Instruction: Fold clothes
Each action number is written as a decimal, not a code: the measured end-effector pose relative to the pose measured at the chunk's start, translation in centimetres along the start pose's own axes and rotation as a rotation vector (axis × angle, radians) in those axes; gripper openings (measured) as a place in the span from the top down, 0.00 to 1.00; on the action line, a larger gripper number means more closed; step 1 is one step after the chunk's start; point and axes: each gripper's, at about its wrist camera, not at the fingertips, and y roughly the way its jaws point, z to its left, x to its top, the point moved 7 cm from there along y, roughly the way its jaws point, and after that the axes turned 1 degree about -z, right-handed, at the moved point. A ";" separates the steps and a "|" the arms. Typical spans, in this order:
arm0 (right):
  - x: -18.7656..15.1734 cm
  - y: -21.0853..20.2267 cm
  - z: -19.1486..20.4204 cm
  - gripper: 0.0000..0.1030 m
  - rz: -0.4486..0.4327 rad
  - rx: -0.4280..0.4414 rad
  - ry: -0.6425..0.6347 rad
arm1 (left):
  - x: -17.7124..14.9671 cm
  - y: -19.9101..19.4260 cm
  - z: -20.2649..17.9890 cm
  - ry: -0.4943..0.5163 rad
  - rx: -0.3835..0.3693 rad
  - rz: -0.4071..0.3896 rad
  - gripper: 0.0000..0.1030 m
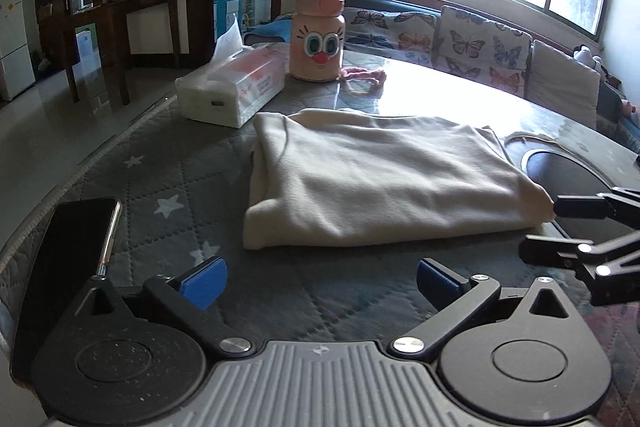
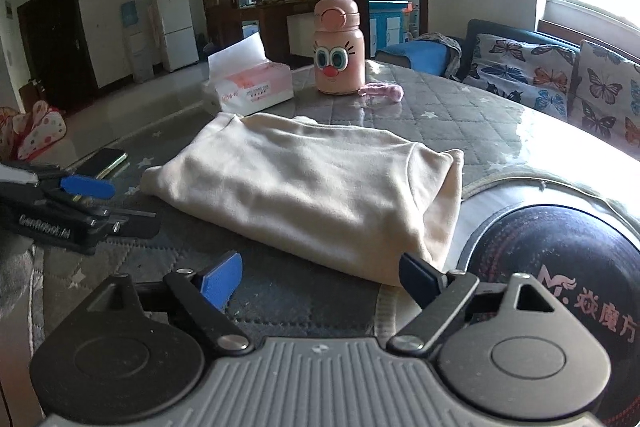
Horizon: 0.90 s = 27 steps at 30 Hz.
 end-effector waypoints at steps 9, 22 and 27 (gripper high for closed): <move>-0.3 -0.6 0.7 0.08 -0.013 0.009 0.009 | -0.6 -1.5 -1.1 0.013 -0.014 -0.004 0.00; -3.0 -3.0 1.0 0.00 -0.001 -0.033 0.008 | -2.0 -2.5 -3.4 0.037 -0.020 -0.005 0.00; -3.8 -3.6 0.6 0.00 0.005 -0.046 0.030 | -2.3 -2.7 -4.1 0.044 -0.023 -0.002 0.00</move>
